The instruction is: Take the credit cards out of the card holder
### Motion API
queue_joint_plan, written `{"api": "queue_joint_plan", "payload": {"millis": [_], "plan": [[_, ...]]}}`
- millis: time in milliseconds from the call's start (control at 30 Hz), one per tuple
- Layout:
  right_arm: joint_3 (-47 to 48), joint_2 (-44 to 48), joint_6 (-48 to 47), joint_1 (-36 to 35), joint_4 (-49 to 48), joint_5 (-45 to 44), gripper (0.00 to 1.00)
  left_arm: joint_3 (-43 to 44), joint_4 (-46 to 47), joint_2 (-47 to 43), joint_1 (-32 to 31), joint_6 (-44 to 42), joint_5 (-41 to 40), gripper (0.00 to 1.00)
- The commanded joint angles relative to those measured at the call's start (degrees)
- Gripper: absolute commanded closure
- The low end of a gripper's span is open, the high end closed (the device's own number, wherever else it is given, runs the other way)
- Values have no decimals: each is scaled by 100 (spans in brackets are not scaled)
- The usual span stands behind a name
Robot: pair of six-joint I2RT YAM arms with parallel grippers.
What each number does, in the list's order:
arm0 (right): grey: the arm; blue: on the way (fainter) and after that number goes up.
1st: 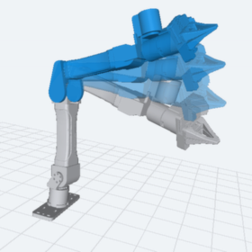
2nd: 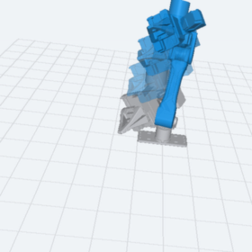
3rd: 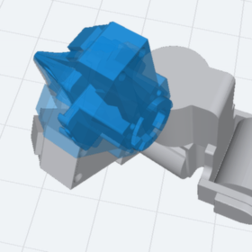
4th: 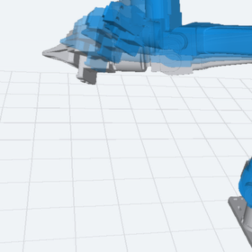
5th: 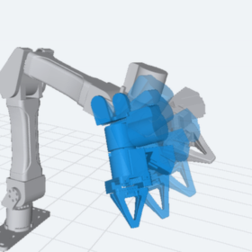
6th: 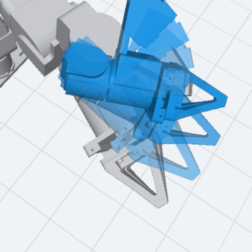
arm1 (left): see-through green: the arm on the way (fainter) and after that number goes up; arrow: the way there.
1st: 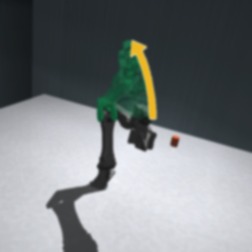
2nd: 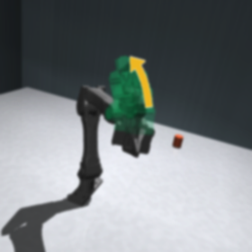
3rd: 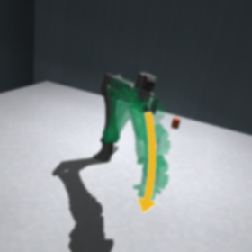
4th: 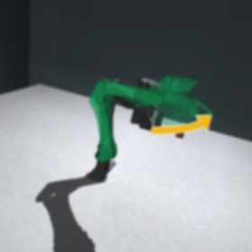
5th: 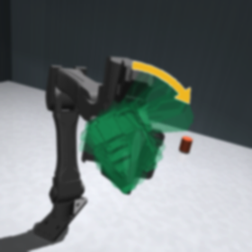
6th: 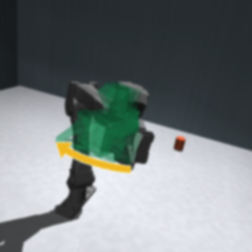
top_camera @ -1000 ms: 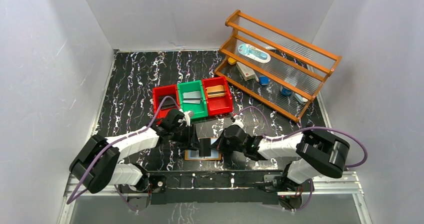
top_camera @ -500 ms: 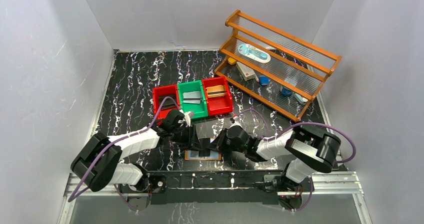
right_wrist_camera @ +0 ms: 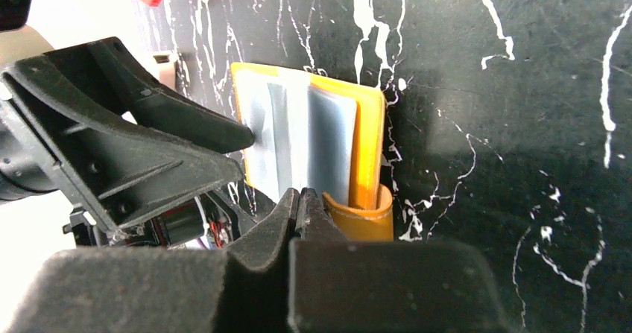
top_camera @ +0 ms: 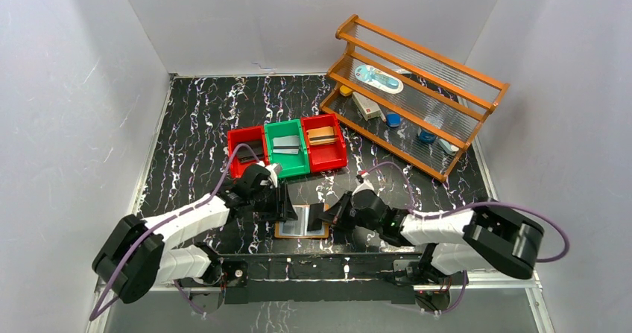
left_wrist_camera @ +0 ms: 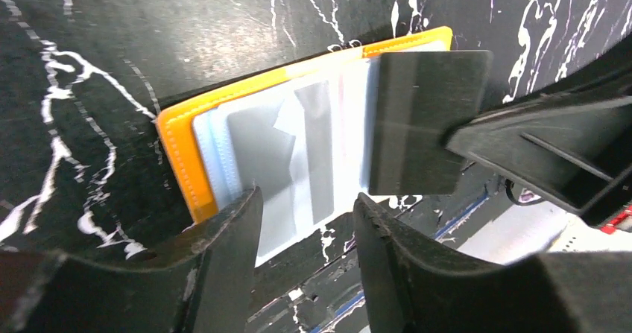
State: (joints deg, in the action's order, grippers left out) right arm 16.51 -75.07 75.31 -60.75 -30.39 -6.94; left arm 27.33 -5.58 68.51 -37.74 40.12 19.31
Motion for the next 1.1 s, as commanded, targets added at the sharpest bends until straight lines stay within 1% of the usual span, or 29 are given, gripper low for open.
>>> {"api": "queue_joint_plan", "payload": {"millis": [0,67,133,200,333,467,667,867,967,1067], "plan": [[-70,672,-288,24,434,-313,100,166,-562,-446,1,15,-536,51],[-131,918,-359,28,323,-268,100,236,-536,-522,50,-25,-460,46],[-160,1113,-446,28,208,-180,100,288,-374,-548,194,-45,-125,43],[-170,1252,-510,28,45,-72,100,245,30,-563,374,59,581,41],[-264,1444,-522,31,-365,71,100,28,1102,-649,591,450,1630,38],[-353,1553,-509,28,-679,156,100,-138,1915,-646,610,780,2182,38],[-474,1584,-502,28,-1245,328,100,-423,2774,-482,626,1100,2609,42],[-542,1581,-482,38,-1609,383,100,-605,3354,-333,619,1392,2822,45],[-590,1565,-458,38,-1779,393,100,-615,3551,-287,627,1459,2970,51],[-695,1541,-387,53,-2073,389,100,-639,3829,-230,629,1547,3226,60]]}}
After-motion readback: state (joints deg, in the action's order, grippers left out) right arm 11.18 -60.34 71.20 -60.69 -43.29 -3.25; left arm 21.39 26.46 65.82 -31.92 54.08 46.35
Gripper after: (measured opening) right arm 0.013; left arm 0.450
